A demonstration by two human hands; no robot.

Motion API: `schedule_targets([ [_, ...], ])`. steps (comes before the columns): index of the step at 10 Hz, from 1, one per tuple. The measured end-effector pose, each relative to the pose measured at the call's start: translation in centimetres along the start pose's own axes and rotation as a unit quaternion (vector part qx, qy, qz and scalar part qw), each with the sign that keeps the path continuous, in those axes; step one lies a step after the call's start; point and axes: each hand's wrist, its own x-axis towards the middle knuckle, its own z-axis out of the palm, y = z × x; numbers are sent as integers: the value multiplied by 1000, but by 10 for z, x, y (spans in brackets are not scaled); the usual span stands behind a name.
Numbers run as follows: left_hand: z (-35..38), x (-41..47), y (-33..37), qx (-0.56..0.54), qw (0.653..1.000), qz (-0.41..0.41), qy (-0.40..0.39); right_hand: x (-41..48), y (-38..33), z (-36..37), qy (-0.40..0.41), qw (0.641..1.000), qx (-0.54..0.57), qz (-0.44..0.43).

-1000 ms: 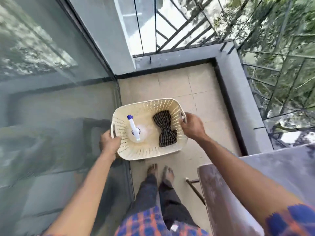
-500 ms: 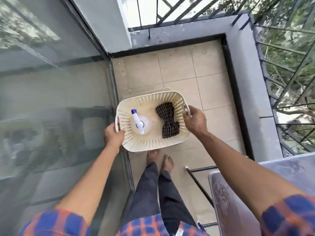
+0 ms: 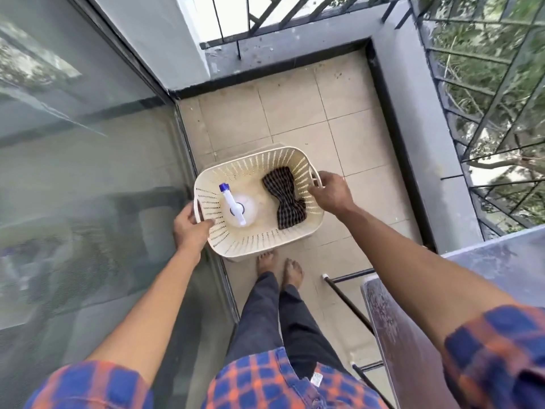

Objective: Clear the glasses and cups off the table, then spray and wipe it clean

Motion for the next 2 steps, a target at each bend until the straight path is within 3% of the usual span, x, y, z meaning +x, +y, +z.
schedule_targets([
  [2,-7,-3,39,-13,986,139,91,-14,-2,-17,10,997,73,10],
])
